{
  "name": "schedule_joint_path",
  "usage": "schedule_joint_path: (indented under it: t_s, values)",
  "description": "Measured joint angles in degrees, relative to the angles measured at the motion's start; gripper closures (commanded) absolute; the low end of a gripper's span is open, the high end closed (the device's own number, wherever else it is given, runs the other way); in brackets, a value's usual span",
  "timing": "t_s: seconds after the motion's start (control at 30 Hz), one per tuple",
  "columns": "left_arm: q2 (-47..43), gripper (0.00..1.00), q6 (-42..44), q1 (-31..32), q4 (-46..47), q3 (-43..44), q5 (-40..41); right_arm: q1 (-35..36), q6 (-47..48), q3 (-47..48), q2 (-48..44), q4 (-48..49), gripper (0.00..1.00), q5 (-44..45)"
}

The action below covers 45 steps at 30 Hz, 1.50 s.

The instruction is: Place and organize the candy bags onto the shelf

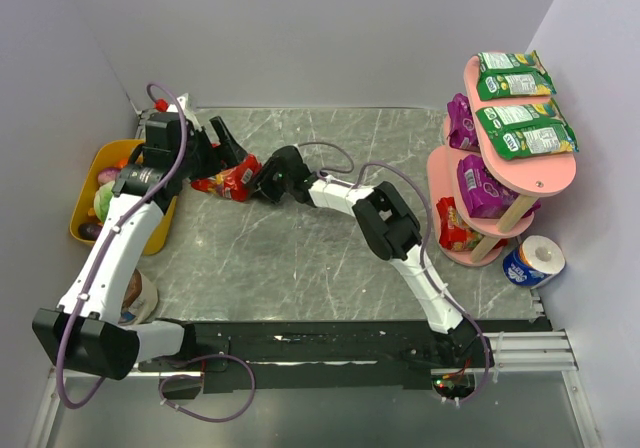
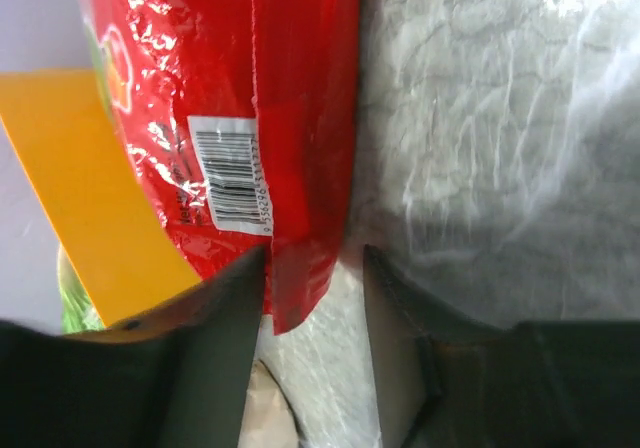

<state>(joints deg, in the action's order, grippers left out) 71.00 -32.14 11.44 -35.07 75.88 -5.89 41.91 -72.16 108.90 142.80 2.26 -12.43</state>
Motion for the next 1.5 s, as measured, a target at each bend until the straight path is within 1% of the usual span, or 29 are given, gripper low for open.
schedule_joint_path:
  t_s: [0.03, 0.07, 0.13, 0.17, 0.23, 0.37, 0.5, 0.8, 0.97, 1.17, 1.2, 1.3, 1.33, 1.4, 1.43, 1.5]
  values:
    - [-0.09, 0.04, 0.00, 0.00, 0.02, 0.00, 0.00, 0.00, -0.15, 0.26, 0.37, 0.11, 0.67, -0.26]
    - [-0.15, 0.04, 0.00, 0.00, 0.00, 0.00, 0.02, -0.02, -0.42, 0.37, 0.57, 0.15, 0.74, -0.61]
    - [-0.26, 0.04, 0.00, 0.00, 0.00, 0.00, 0.00, -0.04, -0.33, 0.37, 0.61, 0.28, 0.81, -0.87]
    - [-0.28, 0.04, 0.00, -0.02, 0.00, 0.00, 0.00, -0.04, -0.20, 0.37, 0.61, 0.42, 0.90, -0.94]
    - [-0.28, 0.04, 0.00, -0.02, 0.00, 0.00, -0.02, -0.04, 0.59, 0.28, 0.57, 0.61, 1.00, -0.87]
    - [-0.28, 0.04, 0.00, -0.13, 0.02, 0.00, -0.07, -0.07, 3.37, -1.75, -0.66, 1.01, 1.00, -0.17]
    - [-0.24, 0.04, 0.02, -0.13, 0.04, -0.26, -0.04, -0.20, 8.00, -5.27, -4.52, -1.14, 1.00, 2.51]
    - [2.05, 0.04, 0.00, -0.20, 0.11, -3.78, -0.48, -0.52, 21.14, -16.39, -19.71, -12.87, 1.00, 10.86]
    - [3.93, 0.04, -0.02, -0.24, 0.22, -6.88, -1.44, -1.18, 29.33, -26.86, -30.32, -17.88, 1.00, 13.64]
    - [6.32, 0.03, -0.24, -0.31, 1.38, -8.28, -3.56, -3.54, 37.00, -43.67, -42.40, -20.65, 1.00, 15.34]
    - [6.82, 0.03, -0.26, -0.31, 1.62, -8.52, -4.09, -3.96, 38.01, -45.99, -44.02, -21.42, 1.00, 16.57]
    - [7.91, 0.04, -0.35, -0.33, 2.25, -9.44, -5.55, -4.96, 41.00, -50.27, -48.19, -24.61, 0.89, 21.20]
    - [8.31, 0.04, -0.46, -0.33, 2.45, -9.66, -6.05, -5.20, 41.57, -50.53, -48.81, -25.53, 0.88, 22.80]
    - [8.94, 0.04, -0.48, -0.33, 2.93, -9.99, -6.75, -5.92, 43.41, -50.53, -49.68, -27.21, 0.82, 27.08]
    - [9.38, 0.04, -0.48, -0.33, 3.13, -10.08, -7.13, -6.34, 43.95, -50.31, -49.81, -27.85, 0.74, 28.94]
    - [10.14, 0.03, -0.50, -0.33, 3.63, -10.32, -7.93, -7.48, 45.20, -49.35, -49.79, -29.46, 0.62, 32.87]
